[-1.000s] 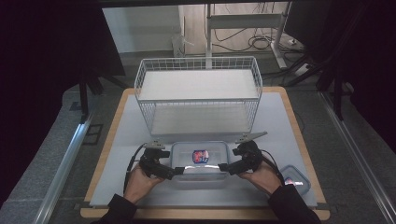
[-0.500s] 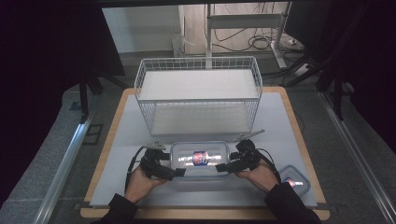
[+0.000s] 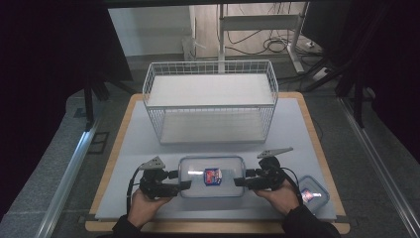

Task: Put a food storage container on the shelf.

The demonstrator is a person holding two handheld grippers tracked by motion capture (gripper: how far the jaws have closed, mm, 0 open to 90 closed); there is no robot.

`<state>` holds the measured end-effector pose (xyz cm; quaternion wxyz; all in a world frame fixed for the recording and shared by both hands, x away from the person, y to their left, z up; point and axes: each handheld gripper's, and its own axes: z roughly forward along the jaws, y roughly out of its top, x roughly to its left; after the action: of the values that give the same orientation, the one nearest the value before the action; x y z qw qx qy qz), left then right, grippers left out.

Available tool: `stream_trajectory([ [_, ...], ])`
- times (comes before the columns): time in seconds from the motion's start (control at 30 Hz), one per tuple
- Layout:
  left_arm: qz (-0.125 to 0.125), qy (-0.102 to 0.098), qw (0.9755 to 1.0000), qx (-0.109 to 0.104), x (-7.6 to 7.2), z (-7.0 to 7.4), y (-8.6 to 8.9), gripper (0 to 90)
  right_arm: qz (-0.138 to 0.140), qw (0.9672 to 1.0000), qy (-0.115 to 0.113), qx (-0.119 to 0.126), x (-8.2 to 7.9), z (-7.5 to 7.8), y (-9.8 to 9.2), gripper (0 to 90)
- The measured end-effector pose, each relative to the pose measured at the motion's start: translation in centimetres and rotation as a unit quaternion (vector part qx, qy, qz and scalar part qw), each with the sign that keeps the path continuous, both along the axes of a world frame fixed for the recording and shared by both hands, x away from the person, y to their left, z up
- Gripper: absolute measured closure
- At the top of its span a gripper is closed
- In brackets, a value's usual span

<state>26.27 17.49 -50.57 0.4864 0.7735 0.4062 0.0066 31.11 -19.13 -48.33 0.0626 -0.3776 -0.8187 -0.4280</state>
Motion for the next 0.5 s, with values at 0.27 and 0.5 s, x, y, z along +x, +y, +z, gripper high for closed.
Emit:
stream_trajectory([
  [0.27, 0.001, 0.007, 0.9996, -0.027, -0.68, -0.07, 0.81, 46.9, 0.005, 0.9998, 0.002, 0.02, -0.33, 0.06, -0.7, 47.2],
  [0.5, -0.001, 0.009, 0.9995, -0.029, -0.77, -0.22, 0.96, 47.1, 0.004, 0.9991, 0.005, 0.042, 0.31, -0.48, -0.78, 45.1],
])
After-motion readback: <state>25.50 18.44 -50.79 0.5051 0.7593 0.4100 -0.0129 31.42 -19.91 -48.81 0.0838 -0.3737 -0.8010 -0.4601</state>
